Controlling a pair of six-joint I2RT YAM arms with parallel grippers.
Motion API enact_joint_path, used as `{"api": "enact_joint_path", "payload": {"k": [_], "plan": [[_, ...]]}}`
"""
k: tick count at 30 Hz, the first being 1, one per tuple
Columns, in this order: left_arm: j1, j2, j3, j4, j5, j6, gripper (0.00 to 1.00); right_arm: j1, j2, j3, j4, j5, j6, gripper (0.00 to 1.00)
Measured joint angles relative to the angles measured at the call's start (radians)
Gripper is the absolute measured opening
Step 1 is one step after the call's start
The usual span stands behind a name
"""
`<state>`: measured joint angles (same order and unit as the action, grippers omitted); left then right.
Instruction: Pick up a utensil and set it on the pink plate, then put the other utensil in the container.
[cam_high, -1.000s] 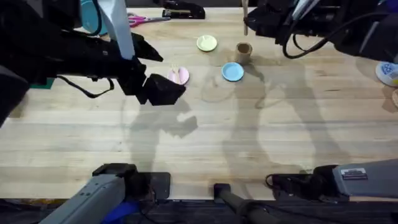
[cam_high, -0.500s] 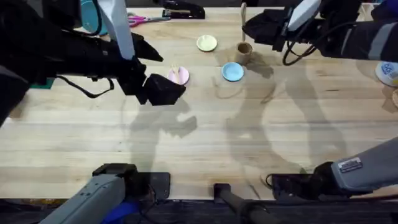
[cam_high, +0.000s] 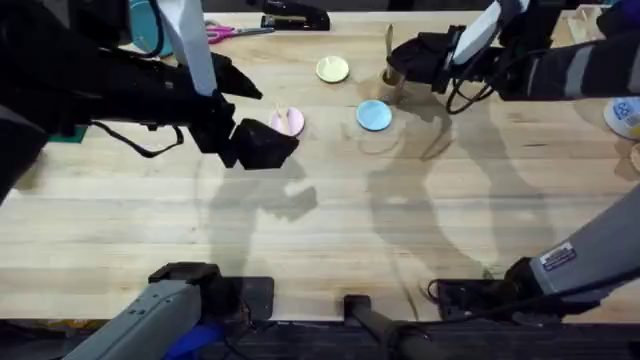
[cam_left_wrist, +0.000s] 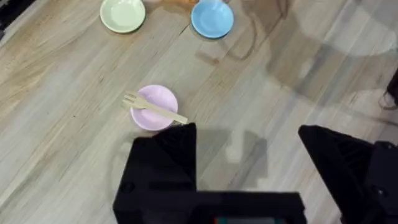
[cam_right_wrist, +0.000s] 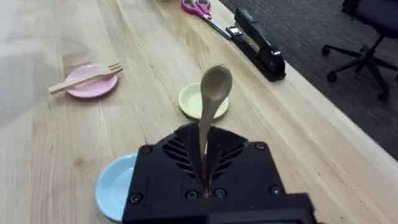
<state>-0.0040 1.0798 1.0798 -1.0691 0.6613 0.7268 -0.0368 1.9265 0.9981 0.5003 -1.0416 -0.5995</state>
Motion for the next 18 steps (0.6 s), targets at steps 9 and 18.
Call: {"api": "enact_joint_path", "payload": {"k": [9,18], "plan": [[0.0,0.0,0.0,0.0,0.0,0.0,0.995,-0.001,0.046,0.0,0.015,-0.002,0.0,0.033],[0.0,0.0,0.0,0.0,0.0,0.0,0.995,-0.007,0.063,0.0,-0.003,-0.002,0.0,0.033]]}}
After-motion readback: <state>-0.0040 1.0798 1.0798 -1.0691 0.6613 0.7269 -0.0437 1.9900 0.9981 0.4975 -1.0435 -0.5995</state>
